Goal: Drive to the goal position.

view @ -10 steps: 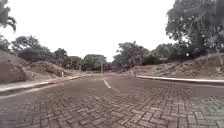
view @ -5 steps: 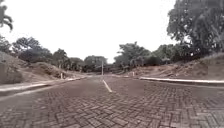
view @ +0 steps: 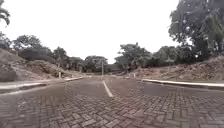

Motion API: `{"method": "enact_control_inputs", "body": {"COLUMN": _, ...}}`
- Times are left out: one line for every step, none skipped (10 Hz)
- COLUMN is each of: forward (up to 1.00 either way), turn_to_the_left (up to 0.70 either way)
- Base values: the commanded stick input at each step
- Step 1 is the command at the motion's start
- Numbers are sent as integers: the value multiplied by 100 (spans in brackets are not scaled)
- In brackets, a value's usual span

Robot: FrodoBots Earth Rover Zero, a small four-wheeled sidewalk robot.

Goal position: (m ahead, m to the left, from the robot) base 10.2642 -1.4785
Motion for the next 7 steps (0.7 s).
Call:
{"method": "enact_control_inputs", "body": {"forward": 100, "turn_to_the_left": 0}}
{"method": "enact_control_inputs", "body": {"forward": 100, "turn_to_the_left": 0}}
{"method": "enact_control_inputs", "body": {"forward": 100, "turn_to_the_left": 0}}
{"method": "enact_control_inputs", "body": {"forward": 100, "turn_to_the_left": 0}}
{"method": "enact_control_inputs", "body": {"forward": 100, "turn_to_the_left": 0}}
{"method": "enact_control_inputs", "body": {"forward": 100, "turn_to_the_left": 0}}
{"method": "enact_control_inputs", "body": {"forward": 100, "turn_to_the_left": 0}}
